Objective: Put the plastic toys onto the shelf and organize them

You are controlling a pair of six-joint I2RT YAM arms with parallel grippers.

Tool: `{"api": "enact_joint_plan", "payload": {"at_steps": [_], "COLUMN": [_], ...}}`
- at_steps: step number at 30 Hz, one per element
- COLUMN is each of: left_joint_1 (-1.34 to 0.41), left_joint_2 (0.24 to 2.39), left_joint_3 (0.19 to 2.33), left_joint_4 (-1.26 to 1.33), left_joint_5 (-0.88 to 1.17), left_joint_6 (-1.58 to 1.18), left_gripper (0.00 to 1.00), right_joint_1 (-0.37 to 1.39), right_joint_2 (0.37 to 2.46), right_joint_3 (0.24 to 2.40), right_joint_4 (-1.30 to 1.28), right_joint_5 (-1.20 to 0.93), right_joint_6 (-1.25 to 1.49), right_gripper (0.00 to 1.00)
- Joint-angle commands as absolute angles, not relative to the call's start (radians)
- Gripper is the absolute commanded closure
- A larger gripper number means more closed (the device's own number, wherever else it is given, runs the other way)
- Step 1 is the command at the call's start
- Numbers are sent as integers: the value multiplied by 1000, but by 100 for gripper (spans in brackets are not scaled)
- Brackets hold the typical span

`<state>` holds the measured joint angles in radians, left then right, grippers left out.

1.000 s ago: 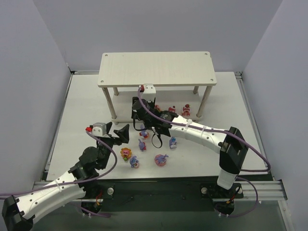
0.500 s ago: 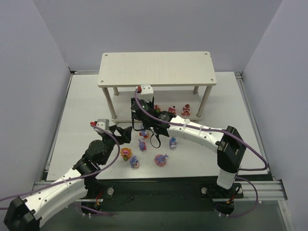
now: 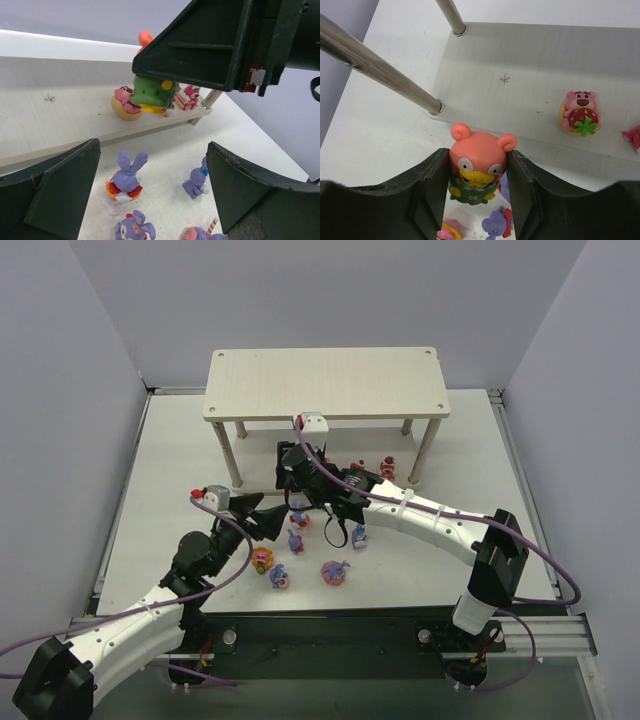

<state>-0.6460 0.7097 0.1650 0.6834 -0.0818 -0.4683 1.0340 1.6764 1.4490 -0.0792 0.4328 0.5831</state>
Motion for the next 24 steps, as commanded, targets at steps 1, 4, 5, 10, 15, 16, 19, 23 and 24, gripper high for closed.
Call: {"api": "enact_joint_plan", "payload": {"at_steps": [1, 4, 5, 10, 15, 16, 19, 23, 24], "left_joint_1": [-640, -630, -627, -615, -606, -603, -589, -572, -571], "left_joint_2": [713, 738, 745, 799, 836, 836, 827, 810, 799], "left_joint_3": [155, 163, 163, 164, 163, 161, 156, 155, 153], "left_joint_4": [839, 862, 868, 906, 919, 919, 913, 899, 903], "left_joint_5": [-44, -51, -52, -60, -75, -84, -100, -91, -77], "left_joint_6": [-476, -476, -482, -492, -495, -497, -505, -509, -509], "left_gripper": [3, 3, 3, 3, 3, 3, 3, 3, 3], "right_joint_1": [1043, 1051, 1054, 1063, 1069, 1071, 1075, 1077, 1077], "right_joint_2": [1621, 1609, 1606, 1569, 1539, 1534, 1520, 1512, 1513], "right_joint_3": [1476, 1473, 1470, 1450, 1433, 1431, 1427, 1419, 1420], "right_joint_4": [-97, -107, -109, -115, -118, -120, -127, -132, -133], "right_joint_5": [411, 388, 387, 368, 347, 341, 333, 334, 342], "right_joint_6": [609, 612, 614, 621, 621, 621, 621, 621, 621], "right_gripper": [100, 100, 100, 100, 100, 100, 100, 100, 100]}}
